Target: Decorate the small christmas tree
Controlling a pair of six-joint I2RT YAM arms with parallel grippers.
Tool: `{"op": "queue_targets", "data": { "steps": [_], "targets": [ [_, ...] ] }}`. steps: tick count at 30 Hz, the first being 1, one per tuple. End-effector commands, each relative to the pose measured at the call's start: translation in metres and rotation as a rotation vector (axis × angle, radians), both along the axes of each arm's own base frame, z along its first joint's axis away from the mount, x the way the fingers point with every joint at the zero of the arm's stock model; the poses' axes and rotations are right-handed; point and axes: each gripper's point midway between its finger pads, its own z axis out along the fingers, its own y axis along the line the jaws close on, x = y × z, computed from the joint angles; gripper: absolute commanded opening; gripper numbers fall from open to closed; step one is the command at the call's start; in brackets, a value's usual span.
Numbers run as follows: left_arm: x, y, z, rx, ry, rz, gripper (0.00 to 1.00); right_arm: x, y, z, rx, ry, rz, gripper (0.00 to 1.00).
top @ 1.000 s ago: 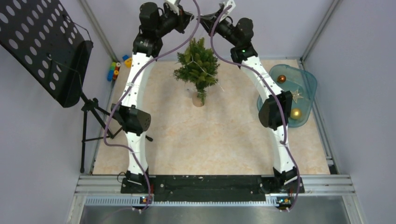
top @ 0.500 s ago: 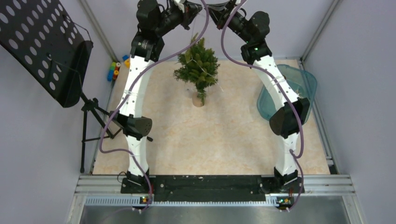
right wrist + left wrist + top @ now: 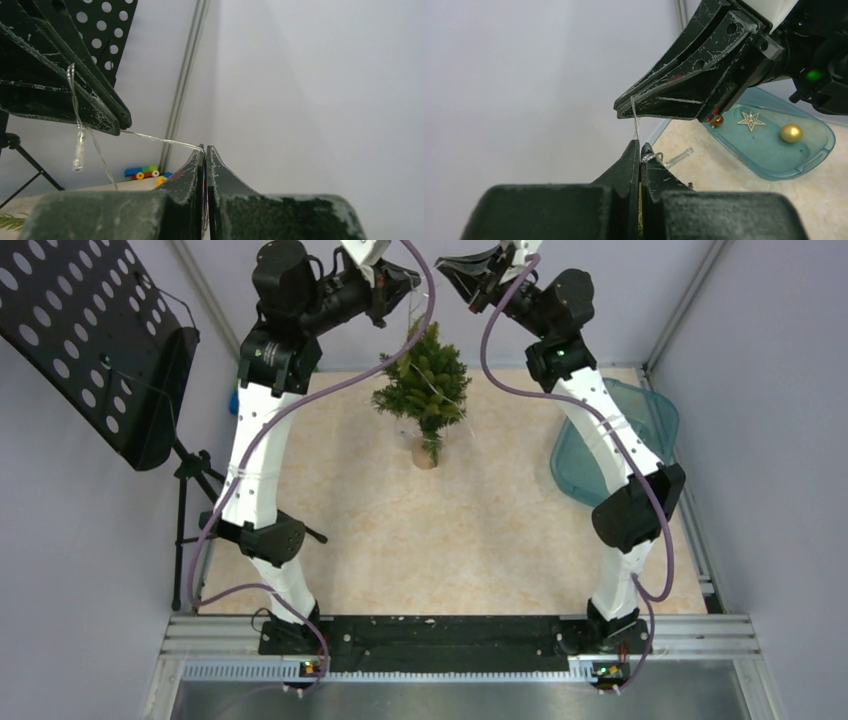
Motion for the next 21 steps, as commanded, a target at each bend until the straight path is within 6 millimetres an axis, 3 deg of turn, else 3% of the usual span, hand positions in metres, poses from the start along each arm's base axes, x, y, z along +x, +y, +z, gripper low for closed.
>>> {"op": "queue_targets", "data": {
  "steps": [1, 5, 11, 15, 18, 21],
  "targets": [
    [-0.024, 0.042, 0.018, 0.037, -0.038, 0.132, 0.0, 0.006, -0.024, 0.042, 0.091, -0.107, -0.142, 0.0],
    [-0.016, 0.072, 0.018, 0.092, -0.073, 0.298, 0.0, 0.01, -0.001, 0.036, 0.081, -0.114, -0.154, 0.0],
    [-0.057, 0.094, 0.005, 0.168, -0.034, 0.337, 0.0, 0.013, 0.007, 0.041, 0.139, -0.153, -0.183, 0.0],
    [-0.076, 0.096, -0.013, 0.19, 0.03, 0.306, 0.0, 0.007, 0.029, 0.039, 0.13, -0.209, -0.148, 0.0],
    [-0.086, 0.098, -0.006, 0.173, 0.016, 0.304, 0.0, -0.003, 0.051, 0.036, 0.104, -0.262, -0.128, 0.0],
    [-0.093, 0.097, 0.013, 0.128, -0.018, 0.296, 0.0, -0.002, 0.056, 0.043, 0.137, -0.276, -0.156, 0.0]
  ]
}}
